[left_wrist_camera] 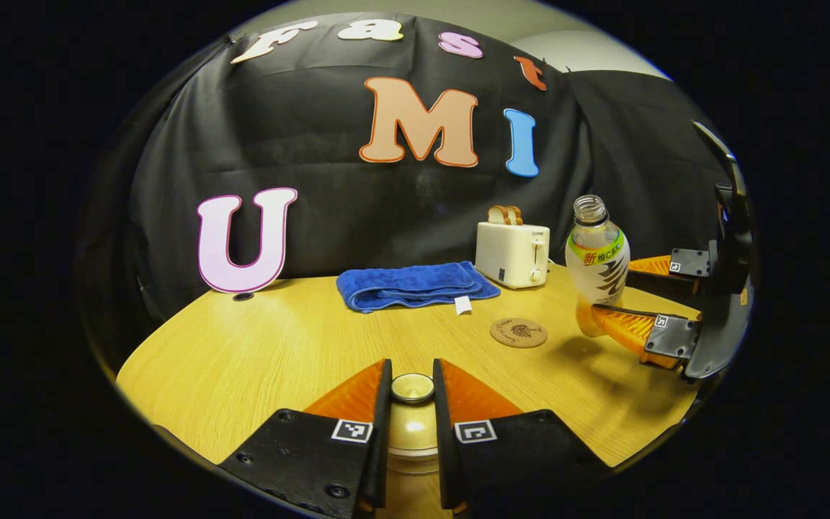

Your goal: Open the teacup lid with one hand, grasp the water bottle and pour water into the teacup with the other hand; after pouring, place the water bottle on the coaster and then close the teacup lid.

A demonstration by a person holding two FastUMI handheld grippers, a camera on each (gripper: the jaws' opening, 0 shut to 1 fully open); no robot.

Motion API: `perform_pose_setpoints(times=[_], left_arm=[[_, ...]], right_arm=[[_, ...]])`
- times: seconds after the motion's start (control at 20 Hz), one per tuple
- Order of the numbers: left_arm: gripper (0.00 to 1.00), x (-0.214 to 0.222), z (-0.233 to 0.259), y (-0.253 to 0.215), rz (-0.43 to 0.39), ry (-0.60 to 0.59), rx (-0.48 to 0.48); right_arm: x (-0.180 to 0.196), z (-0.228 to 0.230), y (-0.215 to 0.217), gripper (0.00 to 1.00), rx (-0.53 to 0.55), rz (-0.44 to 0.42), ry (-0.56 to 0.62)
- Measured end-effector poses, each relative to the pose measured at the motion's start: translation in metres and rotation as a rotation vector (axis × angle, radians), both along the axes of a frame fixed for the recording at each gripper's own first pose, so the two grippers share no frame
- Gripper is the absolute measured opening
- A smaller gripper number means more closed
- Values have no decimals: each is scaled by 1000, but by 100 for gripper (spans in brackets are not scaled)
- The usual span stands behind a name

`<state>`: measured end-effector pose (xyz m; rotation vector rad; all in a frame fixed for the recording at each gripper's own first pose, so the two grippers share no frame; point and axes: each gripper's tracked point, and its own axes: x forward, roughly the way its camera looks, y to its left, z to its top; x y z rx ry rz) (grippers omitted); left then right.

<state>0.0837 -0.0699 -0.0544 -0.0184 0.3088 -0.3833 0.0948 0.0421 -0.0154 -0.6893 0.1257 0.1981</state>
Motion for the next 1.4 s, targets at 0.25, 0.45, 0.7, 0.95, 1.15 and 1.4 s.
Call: perform_pose_setpoints(times=[0.25,0.45,0.7,0.95,1.15,1.4], left_arm=[[30,-3,3,2,9,-9,-6],[55,-4,7,8,36,-24,5],[90,-6,37,26,105,-123,14],[90,-13,66,34,134,-204,13],[90,-19,71,39,148,-224,10],[92,-20,70,58,205,-224,3]], right_arm=[[2,0,0,66,29,-4,9],[6,2,2,66,63,-10,17],[13,7,4,66,182,-27,35],[29,8,10,68,361,-50,93],[46,8,20,67,436,-45,105],[66,7,31,68,554,-31,130]])
